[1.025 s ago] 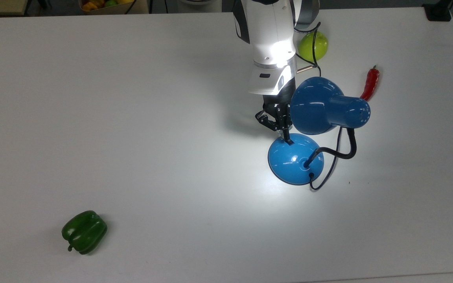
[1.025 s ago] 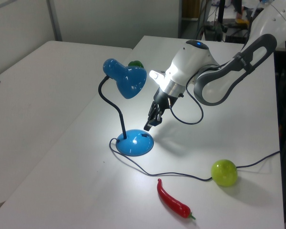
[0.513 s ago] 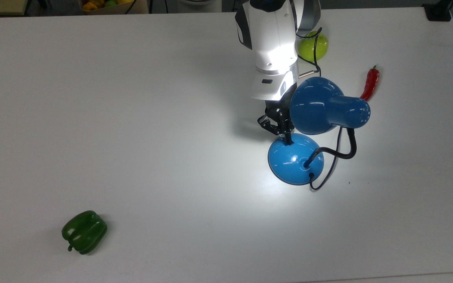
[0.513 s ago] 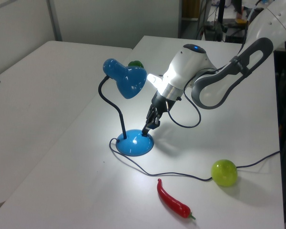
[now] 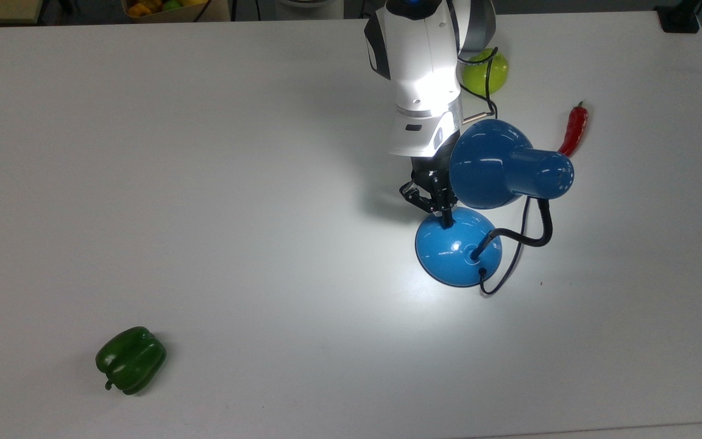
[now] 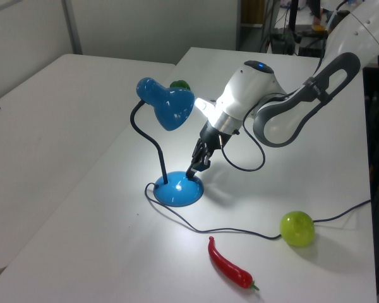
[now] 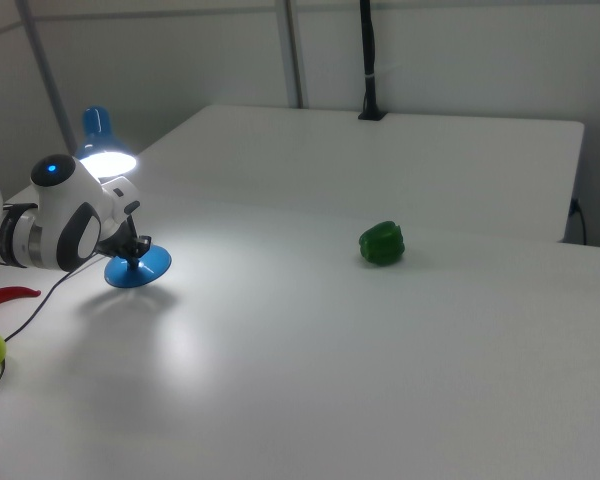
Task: Turn off lamp
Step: 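Lower the gripper and press the switch on the lamp base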
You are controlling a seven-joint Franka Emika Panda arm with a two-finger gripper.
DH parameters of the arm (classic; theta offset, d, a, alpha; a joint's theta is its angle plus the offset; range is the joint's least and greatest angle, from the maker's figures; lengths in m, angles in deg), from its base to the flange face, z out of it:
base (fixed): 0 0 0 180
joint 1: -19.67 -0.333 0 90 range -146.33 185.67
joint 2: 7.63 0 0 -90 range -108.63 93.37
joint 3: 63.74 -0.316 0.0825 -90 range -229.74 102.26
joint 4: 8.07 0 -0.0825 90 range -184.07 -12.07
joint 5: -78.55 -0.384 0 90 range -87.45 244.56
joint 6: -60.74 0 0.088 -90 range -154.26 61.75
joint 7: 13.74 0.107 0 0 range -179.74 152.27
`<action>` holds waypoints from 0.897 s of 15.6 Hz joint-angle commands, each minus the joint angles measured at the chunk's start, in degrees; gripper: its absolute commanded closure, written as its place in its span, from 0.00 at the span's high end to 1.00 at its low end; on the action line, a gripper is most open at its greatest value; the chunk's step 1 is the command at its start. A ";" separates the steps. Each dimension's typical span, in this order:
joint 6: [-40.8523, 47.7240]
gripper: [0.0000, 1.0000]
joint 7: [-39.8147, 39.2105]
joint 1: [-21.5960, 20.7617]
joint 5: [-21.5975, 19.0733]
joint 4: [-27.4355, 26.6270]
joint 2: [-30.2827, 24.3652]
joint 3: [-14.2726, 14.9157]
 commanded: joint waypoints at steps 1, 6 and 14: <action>-0.70 0.00 0.22 -0.72 0.01 -1.78 0.38 0.18; -0.61 0.00 -0.31 -0.72 0.18 -3.37 0.11 -0.25; -0.17 0.00 -0.84 -0.63 0.71 -4.77 0.03 -0.26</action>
